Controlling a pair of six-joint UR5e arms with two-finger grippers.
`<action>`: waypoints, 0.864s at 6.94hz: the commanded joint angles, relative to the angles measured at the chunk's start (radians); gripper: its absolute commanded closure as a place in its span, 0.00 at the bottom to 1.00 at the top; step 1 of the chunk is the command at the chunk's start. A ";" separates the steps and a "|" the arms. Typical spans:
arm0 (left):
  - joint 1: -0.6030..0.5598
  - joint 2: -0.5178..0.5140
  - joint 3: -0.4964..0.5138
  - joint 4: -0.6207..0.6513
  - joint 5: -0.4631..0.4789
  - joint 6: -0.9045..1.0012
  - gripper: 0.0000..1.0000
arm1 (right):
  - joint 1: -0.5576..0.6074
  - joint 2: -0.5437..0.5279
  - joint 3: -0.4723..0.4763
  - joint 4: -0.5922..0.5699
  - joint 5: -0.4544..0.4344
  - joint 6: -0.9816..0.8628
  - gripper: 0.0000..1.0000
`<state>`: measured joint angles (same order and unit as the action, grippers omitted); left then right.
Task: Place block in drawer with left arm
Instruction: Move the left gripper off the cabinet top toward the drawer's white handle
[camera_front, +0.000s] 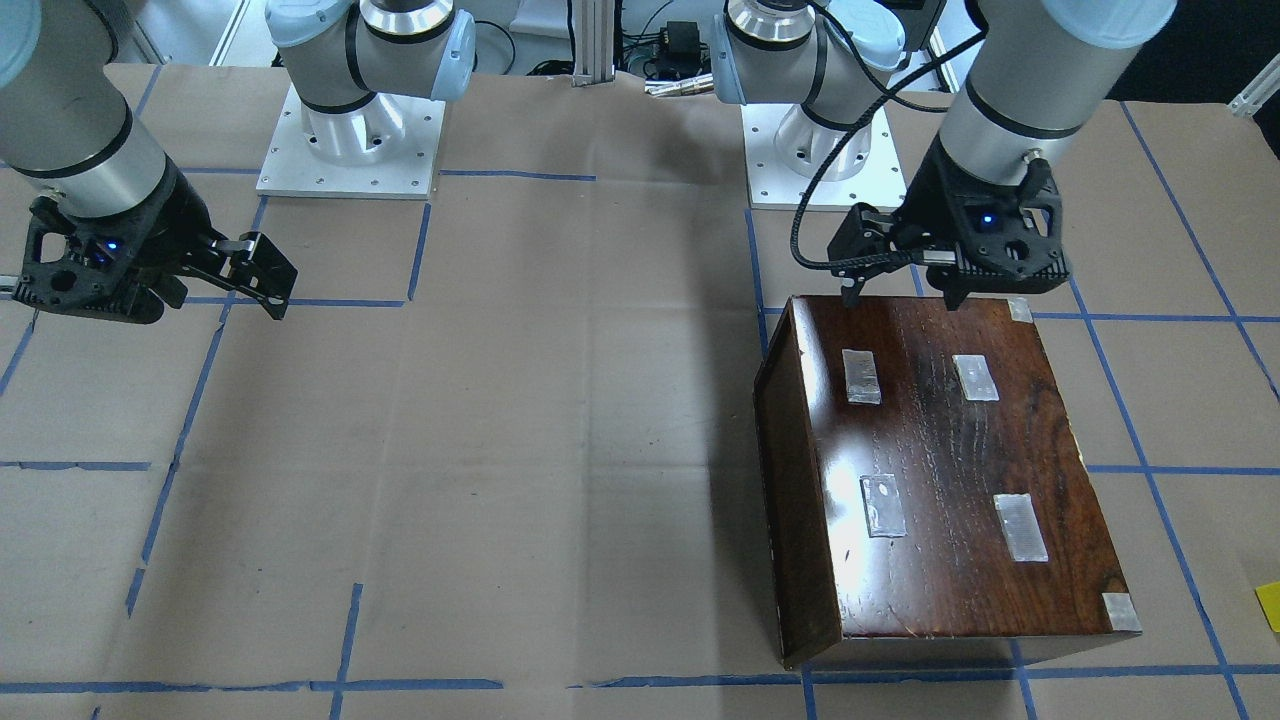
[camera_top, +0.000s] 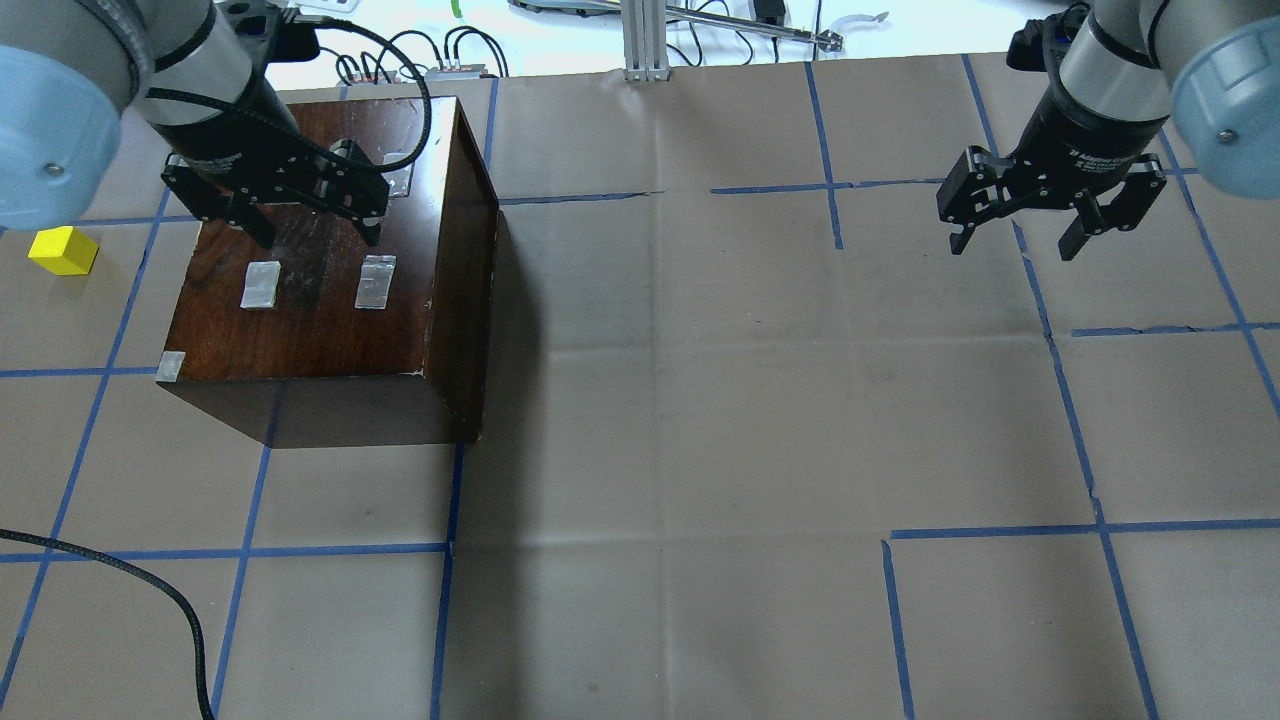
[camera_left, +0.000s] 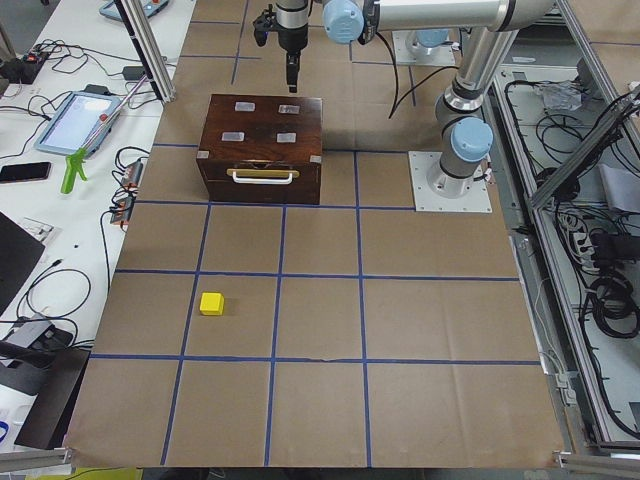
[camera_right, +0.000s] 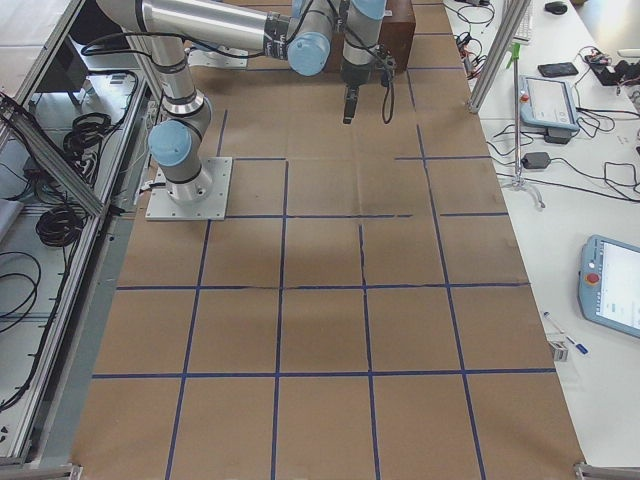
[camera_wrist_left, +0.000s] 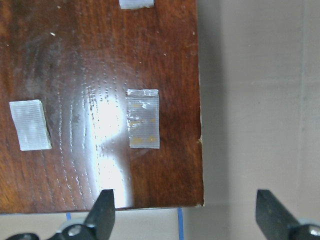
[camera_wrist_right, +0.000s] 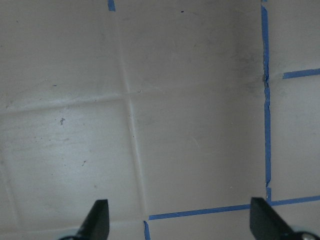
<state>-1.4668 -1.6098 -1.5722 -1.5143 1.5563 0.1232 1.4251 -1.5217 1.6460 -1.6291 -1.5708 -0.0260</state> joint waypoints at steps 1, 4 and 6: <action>0.144 -0.013 0.003 0.005 -0.019 0.143 0.01 | 0.000 0.002 0.000 0.000 0.000 0.000 0.00; 0.356 -0.062 0.008 0.046 -0.099 0.346 0.01 | 0.000 0.000 0.000 0.000 0.000 0.000 0.00; 0.430 -0.146 0.075 0.048 -0.137 0.410 0.01 | 0.000 0.000 -0.002 0.000 0.000 0.001 0.00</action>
<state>-1.0821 -1.7064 -1.5358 -1.4686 1.4387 0.4962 1.4251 -1.5215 1.6457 -1.6291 -1.5707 -0.0250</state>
